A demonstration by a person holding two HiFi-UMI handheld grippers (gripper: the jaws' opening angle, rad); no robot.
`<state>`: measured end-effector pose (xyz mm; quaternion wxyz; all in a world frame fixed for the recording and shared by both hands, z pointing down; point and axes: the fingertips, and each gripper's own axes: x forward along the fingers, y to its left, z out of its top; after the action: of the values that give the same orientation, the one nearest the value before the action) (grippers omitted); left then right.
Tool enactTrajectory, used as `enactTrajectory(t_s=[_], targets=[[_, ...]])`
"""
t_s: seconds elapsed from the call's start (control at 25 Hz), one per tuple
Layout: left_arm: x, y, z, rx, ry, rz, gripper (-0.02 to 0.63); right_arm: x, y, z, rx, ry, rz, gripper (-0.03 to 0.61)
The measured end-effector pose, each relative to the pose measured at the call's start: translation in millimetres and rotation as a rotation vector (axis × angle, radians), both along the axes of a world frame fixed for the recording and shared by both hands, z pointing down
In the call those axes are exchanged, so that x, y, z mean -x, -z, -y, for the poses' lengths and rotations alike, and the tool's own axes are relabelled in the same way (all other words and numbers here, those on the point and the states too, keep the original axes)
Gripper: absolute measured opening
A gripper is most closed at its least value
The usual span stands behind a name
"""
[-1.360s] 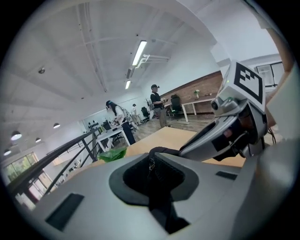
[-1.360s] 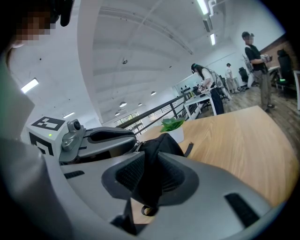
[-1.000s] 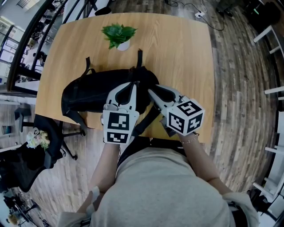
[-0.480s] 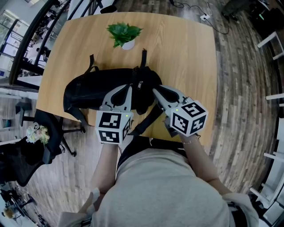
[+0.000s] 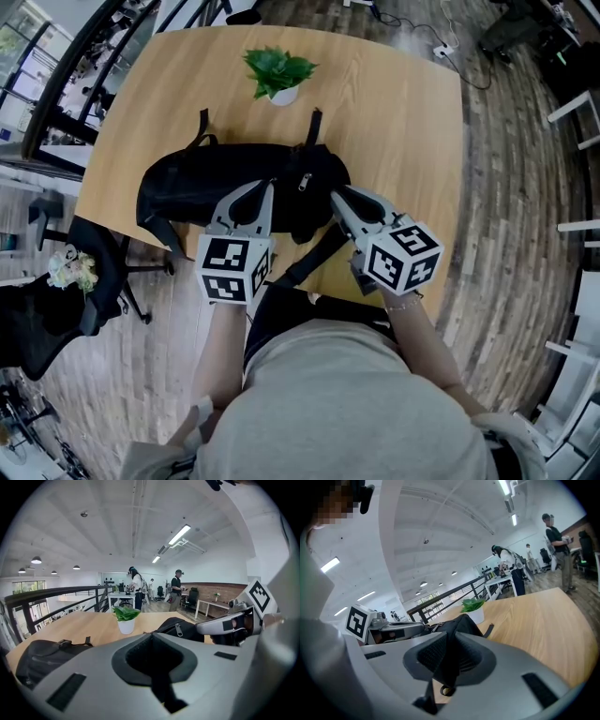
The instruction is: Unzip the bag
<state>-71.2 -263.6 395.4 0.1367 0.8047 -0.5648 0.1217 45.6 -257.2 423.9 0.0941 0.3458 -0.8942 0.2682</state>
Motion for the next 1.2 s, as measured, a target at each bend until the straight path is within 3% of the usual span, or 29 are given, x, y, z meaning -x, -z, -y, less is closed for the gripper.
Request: enactTrajectory(t_s=[0.72,1.04,1.2], targets=[[75.5,3.6,-13.8,0.004,-0.057,-0.046,0.021,-7.6,-2.5,3.6,-0.023,-0.249,-0.052,0.071],[104.4,3.7,-20.9,-0.002,-0.056,-0.053,0.021,-7.2,1.0,-0.4,-0.092,-0.326,-0.105,0.075],[106.0,5.5,-25.5,-0.006,-0.084,-0.059,0.020,0.5,10.1,-3.2,-0.155,-0.285,-0.228,0.081]])
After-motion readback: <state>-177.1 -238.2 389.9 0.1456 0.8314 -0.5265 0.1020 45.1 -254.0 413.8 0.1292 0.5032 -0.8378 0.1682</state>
